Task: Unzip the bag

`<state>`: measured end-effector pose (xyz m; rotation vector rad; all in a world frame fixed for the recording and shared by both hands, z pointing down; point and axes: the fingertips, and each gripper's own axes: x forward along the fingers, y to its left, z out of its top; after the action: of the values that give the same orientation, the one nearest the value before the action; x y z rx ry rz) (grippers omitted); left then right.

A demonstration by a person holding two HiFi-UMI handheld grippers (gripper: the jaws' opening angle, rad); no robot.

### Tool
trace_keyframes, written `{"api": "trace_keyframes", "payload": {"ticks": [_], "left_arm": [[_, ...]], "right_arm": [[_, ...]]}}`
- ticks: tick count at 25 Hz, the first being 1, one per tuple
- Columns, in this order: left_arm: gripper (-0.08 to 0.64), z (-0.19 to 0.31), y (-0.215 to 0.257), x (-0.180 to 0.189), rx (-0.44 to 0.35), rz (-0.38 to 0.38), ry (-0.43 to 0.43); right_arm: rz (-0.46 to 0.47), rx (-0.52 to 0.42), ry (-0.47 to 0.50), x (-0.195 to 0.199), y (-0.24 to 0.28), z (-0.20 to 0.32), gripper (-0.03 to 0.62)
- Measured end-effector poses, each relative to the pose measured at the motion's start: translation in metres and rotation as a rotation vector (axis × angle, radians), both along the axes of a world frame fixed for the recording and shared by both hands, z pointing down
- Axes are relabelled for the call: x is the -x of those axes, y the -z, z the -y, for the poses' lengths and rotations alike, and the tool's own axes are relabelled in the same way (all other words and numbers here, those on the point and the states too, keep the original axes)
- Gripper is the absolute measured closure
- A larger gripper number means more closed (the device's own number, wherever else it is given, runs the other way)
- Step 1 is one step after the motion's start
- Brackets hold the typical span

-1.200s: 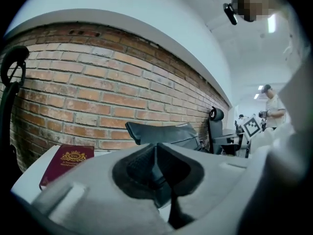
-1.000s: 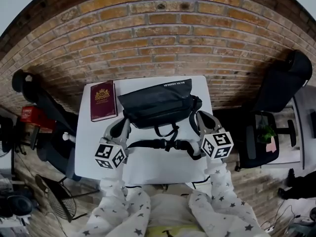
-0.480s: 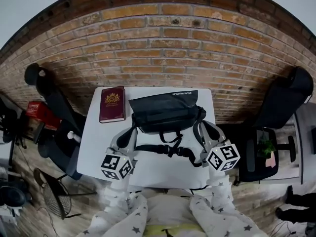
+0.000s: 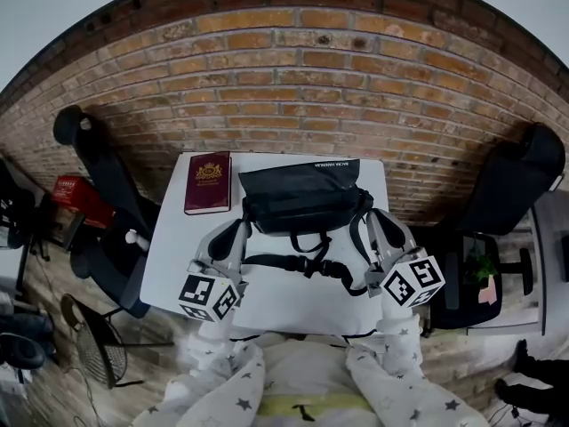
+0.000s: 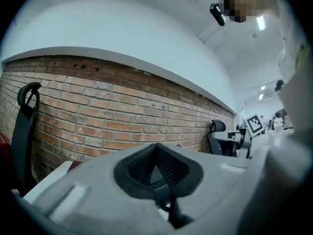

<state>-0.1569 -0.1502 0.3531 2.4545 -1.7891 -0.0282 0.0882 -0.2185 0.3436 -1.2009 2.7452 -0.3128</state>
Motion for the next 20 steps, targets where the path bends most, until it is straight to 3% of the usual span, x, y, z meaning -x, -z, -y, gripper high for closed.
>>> {"api": "trace_keyframes", "payload": {"ticks": [6,20], "left_arm": [[0.561,-0.005,0.019,0.0,-0.044,0.057,0.017],[0.561,-0.008,0.032,0.01,-0.061,0.066,0.085]], "right_arm": [[0.004,-0.043,-0.01,-0.007,0.019,-0.004,0.583],[-0.008,-0.108,-0.047,-0.015,0.033,-0.008,0.584]]}}
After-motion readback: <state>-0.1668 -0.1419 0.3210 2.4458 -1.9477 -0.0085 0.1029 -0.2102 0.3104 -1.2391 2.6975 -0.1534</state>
